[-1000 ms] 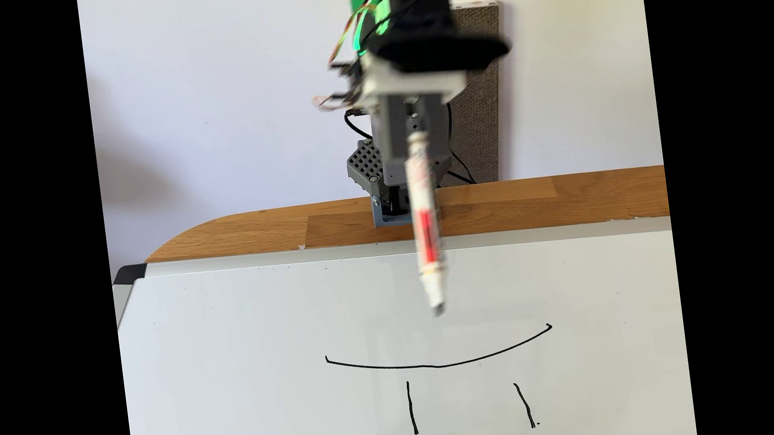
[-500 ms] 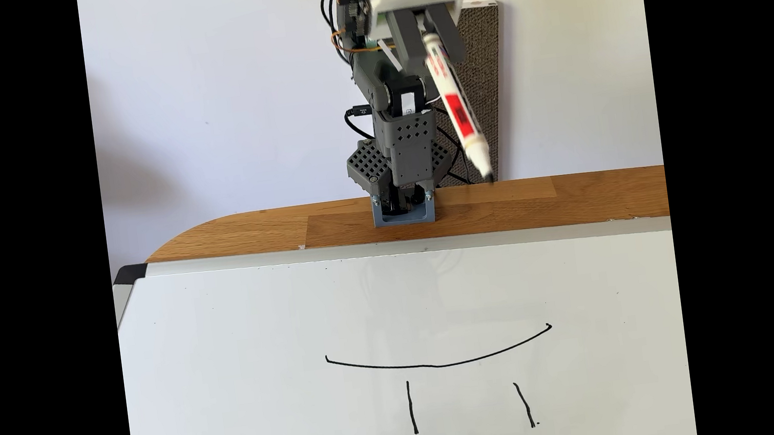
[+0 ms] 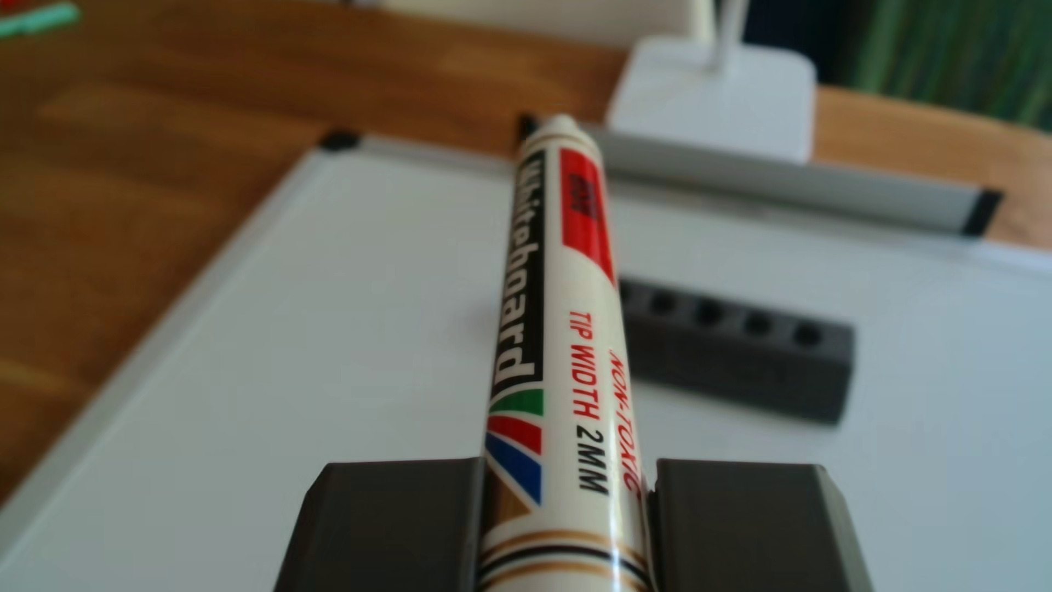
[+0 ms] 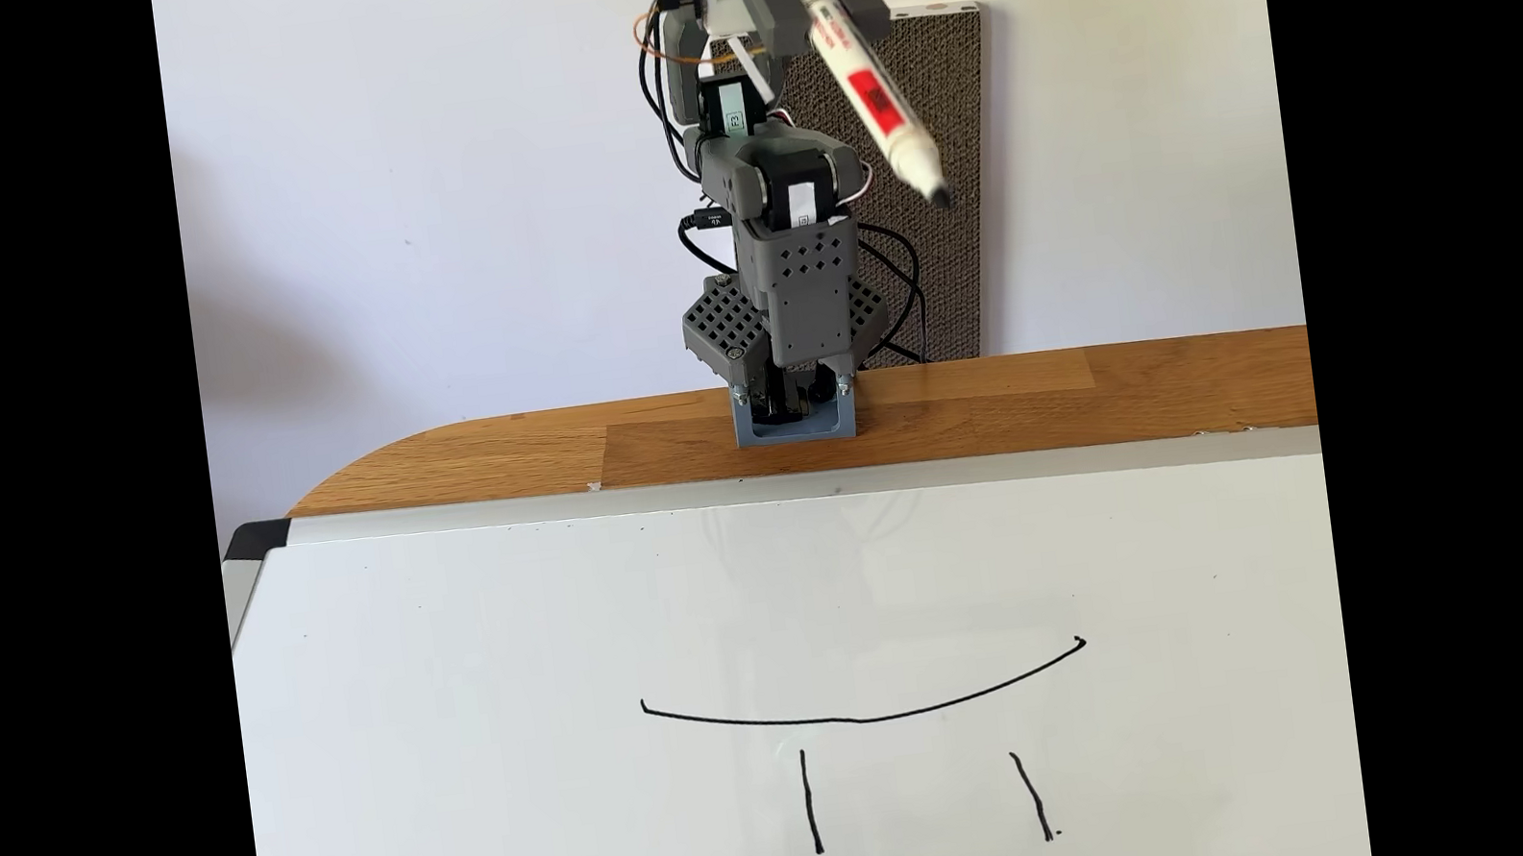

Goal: Draw a face

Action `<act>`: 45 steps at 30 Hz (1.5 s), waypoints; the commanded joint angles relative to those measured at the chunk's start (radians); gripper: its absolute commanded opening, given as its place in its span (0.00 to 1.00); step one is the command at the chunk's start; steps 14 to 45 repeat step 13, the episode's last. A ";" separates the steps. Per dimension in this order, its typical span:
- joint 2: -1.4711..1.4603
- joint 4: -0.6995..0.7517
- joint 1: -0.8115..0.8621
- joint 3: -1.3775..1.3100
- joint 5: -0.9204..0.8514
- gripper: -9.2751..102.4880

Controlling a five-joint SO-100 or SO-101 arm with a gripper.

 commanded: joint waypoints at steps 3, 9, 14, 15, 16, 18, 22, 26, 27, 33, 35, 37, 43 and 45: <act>0.058 -0.006 -0.005 -0.014 0.005 0.08; 0.060 -0.006 -0.005 -0.014 0.005 0.08; 0.061 -0.005 -0.009 -0.014 0.005 0.08; 0.061 -0.005 -0.009 -0.014 0.005 0.08; 0.061 -0.005 -0.009 -0.014 0.005 0.08; 0.061 -0.005 -0.009 -0.014 0.005 0.08; 0.061 -0.005 -0.009 -0.014 0.005 0.08; 0.061 -0.005 -0.009 -0.014 0.005 0.08; 0.061 -0.005 -0.009 -0.014 0.005 0.08; 0.061 -0.005 -0.009 -0.014 0.005 0.08; 0.061 -0.005 -0.009 -0.014 0.005 0.08; 0.061 -0.005 -0.009 -0.014 0.005 0.08; 0.061 -0.005 -0.009 -0.014 0.005 0.08; 0.061 -0.005 -0.009 -0.014 0.005 0.08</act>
